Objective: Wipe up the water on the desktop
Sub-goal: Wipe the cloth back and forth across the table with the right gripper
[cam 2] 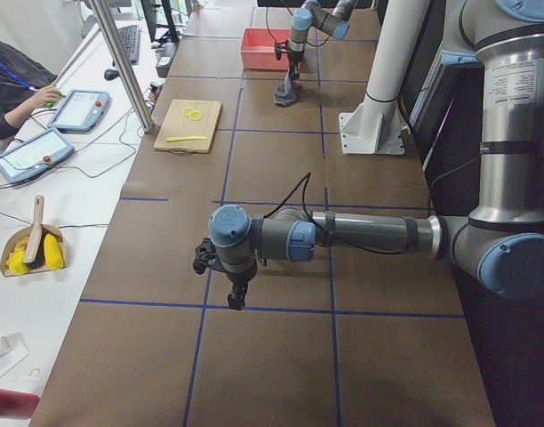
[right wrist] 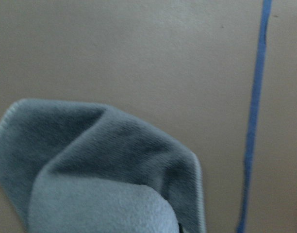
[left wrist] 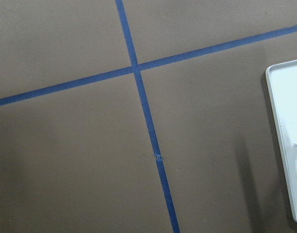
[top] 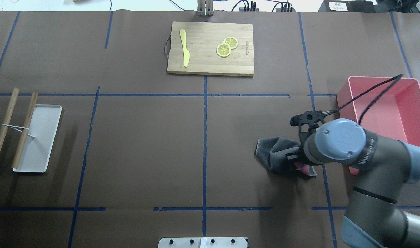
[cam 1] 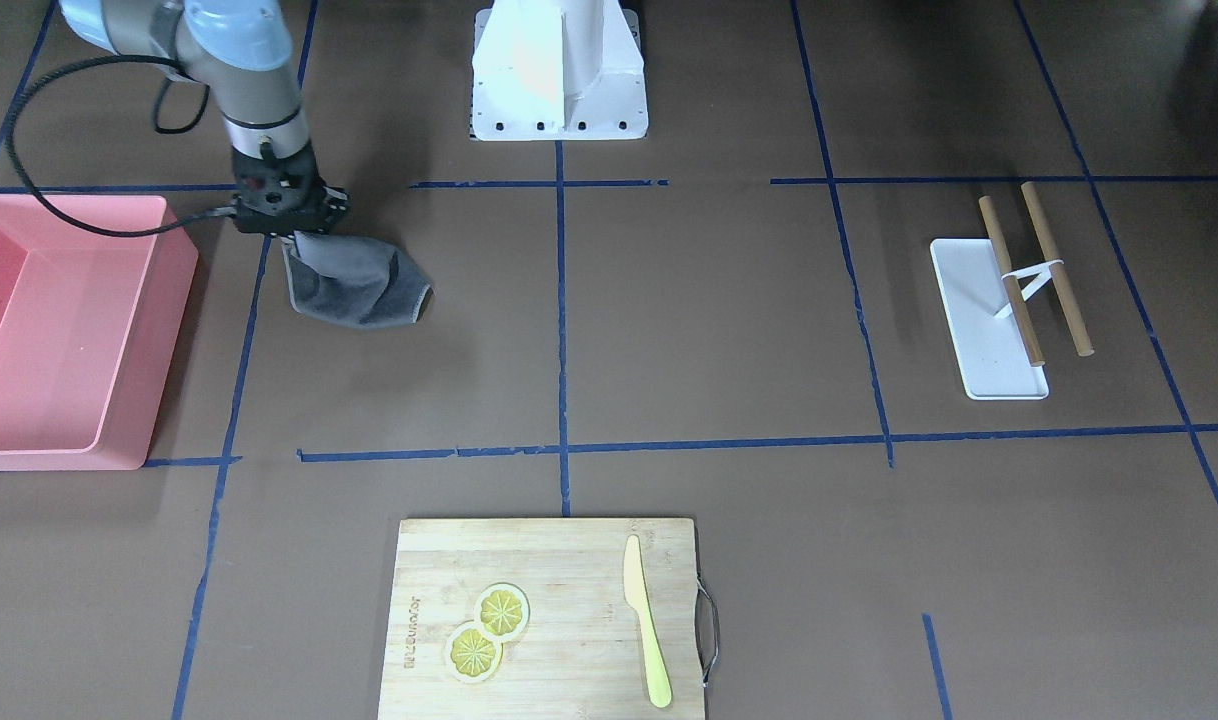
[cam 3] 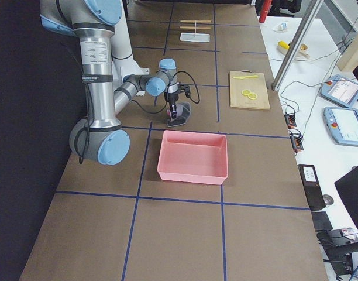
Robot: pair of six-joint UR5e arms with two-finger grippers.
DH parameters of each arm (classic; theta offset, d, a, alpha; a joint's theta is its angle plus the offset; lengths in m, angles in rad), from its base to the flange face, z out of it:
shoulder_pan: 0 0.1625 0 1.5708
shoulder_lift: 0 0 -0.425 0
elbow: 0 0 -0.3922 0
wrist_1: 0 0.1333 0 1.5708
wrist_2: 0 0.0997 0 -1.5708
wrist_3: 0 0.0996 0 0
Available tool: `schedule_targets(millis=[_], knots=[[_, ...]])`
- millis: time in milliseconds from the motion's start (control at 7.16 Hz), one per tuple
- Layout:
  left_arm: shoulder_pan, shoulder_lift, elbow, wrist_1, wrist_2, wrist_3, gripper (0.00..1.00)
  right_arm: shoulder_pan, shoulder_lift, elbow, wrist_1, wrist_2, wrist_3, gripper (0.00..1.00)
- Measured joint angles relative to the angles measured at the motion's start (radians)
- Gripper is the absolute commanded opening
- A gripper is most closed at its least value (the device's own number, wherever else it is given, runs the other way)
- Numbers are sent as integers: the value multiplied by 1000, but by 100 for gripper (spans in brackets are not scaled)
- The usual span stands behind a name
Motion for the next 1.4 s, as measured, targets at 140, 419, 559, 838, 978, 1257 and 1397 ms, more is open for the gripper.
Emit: schedule_targets(millis=[140,419,559,838,978,1257,1397], knots=[[0,8,0,-2,2,-33,100,-11,140,-94,-1,3,68,0],[-1,16,-3,-4,3,-52,100,-53,381,-249,-6,4,207,0],[0,16,-3,-4,3,-56,100,-73,496,-332,-5,3,272,0],[0,16,-6,-4,3,-60,100,-90,646,-450,-4,3,339,0],[0,16,-7,-4,3,-61,100,-91,650,-464,-6,4,342,0],[0,17,-9,-4,2,-63,100,-83,549,-410,-11,9,303,0],[0,17,-11,-4,0,-64,100,-65,453,-330,-23,17,250,0]])
